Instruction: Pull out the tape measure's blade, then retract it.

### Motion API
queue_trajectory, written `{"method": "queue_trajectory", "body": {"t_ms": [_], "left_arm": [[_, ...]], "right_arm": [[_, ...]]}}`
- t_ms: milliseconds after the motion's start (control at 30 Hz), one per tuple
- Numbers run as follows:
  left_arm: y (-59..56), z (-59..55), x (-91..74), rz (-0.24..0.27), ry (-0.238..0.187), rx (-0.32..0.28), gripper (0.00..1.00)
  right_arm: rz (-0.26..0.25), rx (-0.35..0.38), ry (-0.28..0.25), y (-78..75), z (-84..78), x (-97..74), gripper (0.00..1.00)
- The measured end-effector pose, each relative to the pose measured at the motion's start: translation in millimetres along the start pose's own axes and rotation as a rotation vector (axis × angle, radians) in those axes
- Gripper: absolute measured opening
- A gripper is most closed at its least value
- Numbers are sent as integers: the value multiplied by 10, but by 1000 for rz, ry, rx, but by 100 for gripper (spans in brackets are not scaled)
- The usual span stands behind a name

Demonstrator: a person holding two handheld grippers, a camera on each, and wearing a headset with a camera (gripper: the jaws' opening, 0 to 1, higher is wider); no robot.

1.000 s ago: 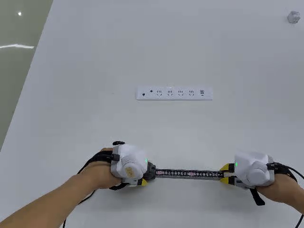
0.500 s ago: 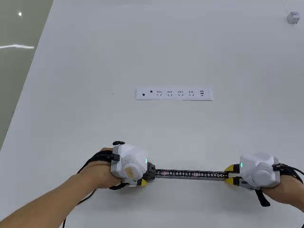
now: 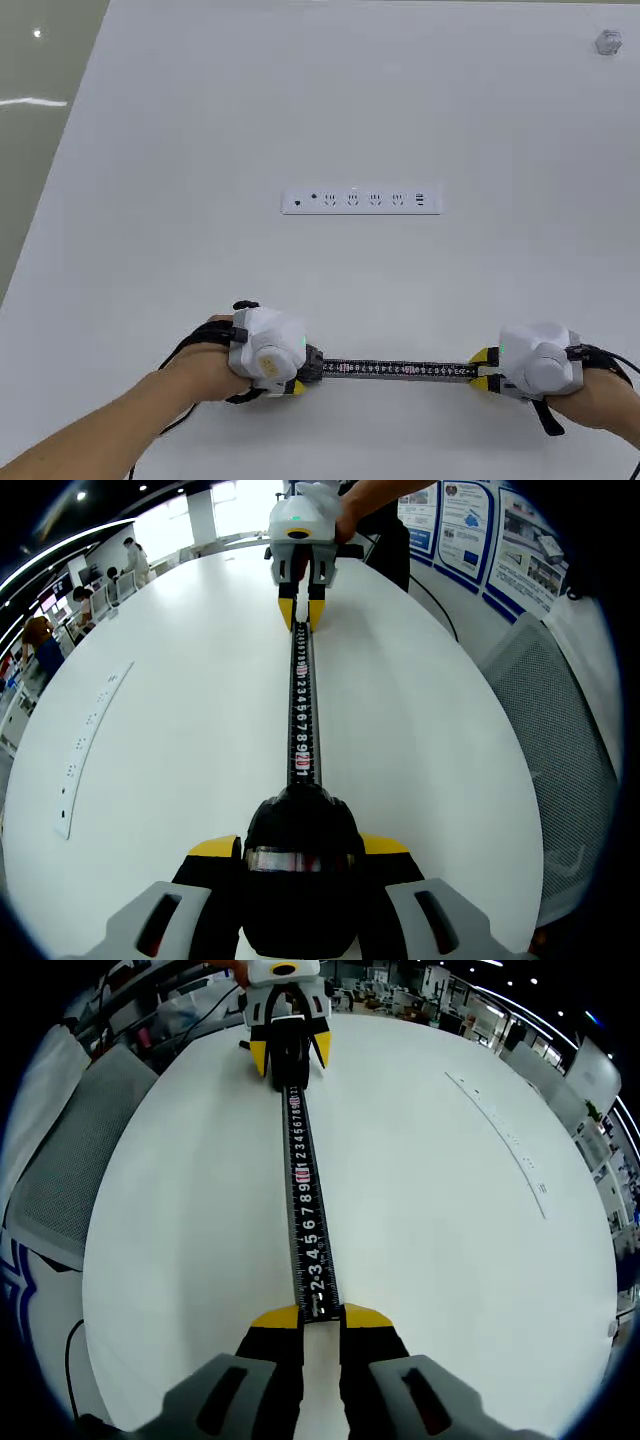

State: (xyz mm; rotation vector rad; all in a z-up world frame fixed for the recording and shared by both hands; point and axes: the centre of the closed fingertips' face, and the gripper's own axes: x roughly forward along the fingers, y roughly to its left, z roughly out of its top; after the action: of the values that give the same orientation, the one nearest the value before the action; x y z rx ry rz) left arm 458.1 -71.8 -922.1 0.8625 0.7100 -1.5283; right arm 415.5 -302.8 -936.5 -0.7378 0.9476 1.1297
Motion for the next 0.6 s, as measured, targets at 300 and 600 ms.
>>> {"method": "queue_trajectory", "body": {"t_ms": [300,600], "left_arm": [[1,12,-4,0,-7,-8,42],[7,6,-6,3,0,-11,42]], "right_arm": [[1,-35,17,4,3,3,14],[-18,-30,30,-5,14,-6,15]]}}
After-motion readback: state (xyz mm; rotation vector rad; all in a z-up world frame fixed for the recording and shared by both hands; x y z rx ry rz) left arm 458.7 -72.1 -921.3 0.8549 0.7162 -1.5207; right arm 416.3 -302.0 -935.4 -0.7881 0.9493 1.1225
